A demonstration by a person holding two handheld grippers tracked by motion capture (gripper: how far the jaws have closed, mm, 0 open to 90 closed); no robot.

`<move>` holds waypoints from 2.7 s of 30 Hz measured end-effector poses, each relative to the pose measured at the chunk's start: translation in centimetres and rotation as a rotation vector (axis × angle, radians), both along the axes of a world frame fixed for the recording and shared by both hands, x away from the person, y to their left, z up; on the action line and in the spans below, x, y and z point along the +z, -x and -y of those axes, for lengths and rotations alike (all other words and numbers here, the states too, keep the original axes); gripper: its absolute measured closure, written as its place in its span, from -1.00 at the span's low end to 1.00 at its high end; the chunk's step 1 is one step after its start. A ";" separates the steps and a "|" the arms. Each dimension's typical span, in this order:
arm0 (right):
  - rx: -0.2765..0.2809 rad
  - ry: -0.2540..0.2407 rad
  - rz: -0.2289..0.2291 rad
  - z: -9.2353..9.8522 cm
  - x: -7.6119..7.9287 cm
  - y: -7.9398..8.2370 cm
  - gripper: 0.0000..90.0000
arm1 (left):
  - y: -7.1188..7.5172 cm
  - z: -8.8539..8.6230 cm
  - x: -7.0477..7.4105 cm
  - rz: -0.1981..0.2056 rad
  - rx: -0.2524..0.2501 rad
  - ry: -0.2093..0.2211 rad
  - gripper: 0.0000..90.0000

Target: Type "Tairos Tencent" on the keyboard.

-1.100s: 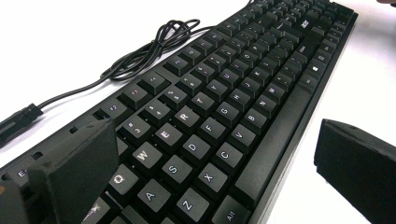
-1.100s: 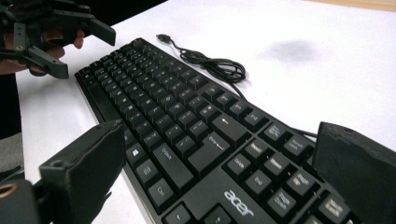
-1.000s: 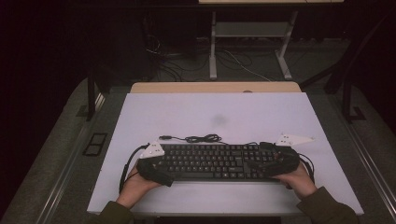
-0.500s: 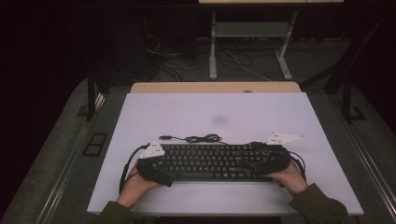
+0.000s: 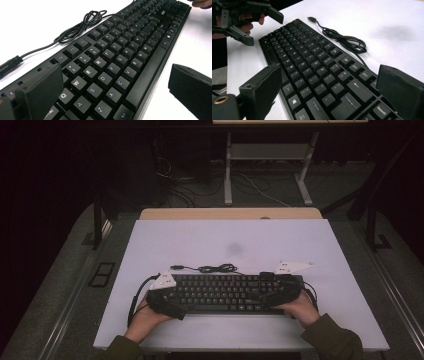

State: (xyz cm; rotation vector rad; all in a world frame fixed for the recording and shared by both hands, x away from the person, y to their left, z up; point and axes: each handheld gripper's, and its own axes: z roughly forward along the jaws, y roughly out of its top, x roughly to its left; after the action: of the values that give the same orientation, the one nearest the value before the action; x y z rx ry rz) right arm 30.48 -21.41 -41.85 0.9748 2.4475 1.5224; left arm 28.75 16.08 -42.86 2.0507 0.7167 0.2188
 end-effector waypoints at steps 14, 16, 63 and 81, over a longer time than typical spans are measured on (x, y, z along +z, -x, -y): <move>0.026 -0.005 0.005 -1.5 -0.1 -0.2 -0.69 | 0.0 0.0 0.0 0.001 0.000 0.000 -1.00; 0.034 -0.004 0.003 -1.4 -0.2 -0.2 -0.56 | 0.0 0.0 0.0 0.001 -0.001 -0.002 -1.00; 0.142 0.173 -0.071 -2.1 -1.6 0.3 0.98 | 0.1 0.0 0.0 0.006 -0.002 -0.006 -1.00; 0.142 0.233 -0.065 -2.3 -1.9 0.6 0.98 | 0.0 0.1 0.2 0.012 0.000 -0.004 -1.00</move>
State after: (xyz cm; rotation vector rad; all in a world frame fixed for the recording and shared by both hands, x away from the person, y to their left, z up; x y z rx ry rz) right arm 29.89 -19.16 -43.74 0.8370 2.7154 1.2199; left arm 28.72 15.95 -42.69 2.0518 0.7098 0.2326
